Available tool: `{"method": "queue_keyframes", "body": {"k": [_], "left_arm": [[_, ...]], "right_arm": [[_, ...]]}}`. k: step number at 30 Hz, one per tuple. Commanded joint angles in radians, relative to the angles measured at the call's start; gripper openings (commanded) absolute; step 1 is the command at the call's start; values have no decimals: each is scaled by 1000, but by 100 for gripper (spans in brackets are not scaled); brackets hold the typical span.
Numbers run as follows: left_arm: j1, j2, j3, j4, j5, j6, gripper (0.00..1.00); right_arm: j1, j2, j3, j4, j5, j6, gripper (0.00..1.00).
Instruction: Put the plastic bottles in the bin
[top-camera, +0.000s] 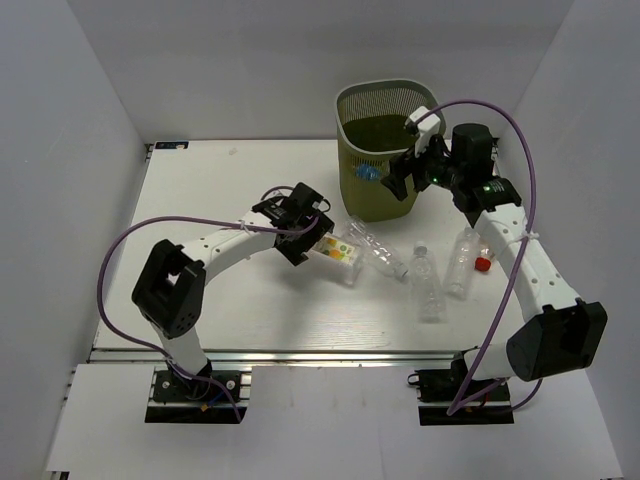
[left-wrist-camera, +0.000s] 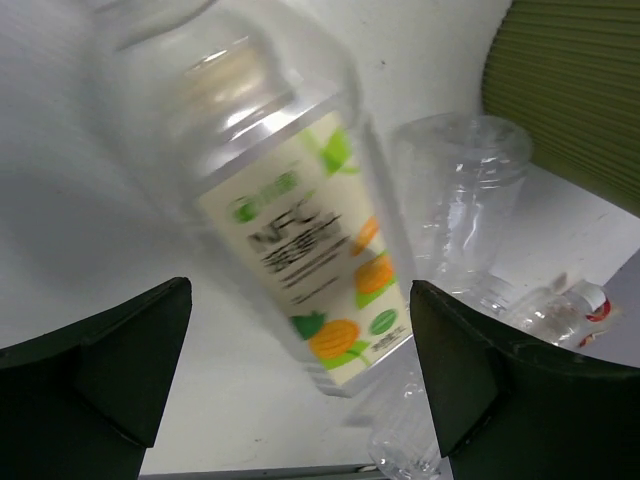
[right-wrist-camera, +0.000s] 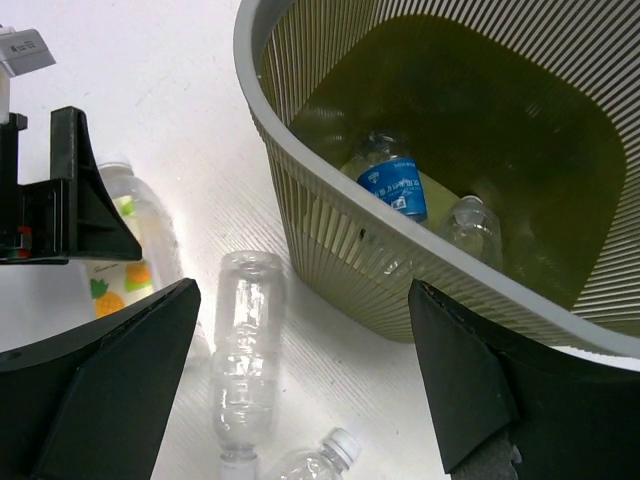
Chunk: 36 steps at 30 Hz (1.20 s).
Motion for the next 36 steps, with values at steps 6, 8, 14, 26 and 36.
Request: {"method": "queue_keyframes", "body": {"k": [6, 8, 14, 26, 36], "left_arm": [[-3, 56, 142, -143, -31, -10, 100], [-3, 104, 172, -152, -22, -10, 100], [-3, 205, 288, -204, -10, 25, 100], [-3, 350, 356, -333, 32, 99, 100], [-3, 391, 226, -333, 92, 203, 95]], "right_arm": [[-18, -63, -48, 41, -11, 12, 90], [-19, -61, -54, 46, -14, 18, 90], [-22, -89, -76, 49, -17, 15, 90], [-28, -122, -134, 76, -23, 25, 90], [-31, -142, -169, 79, -36, 42, 90]]}}
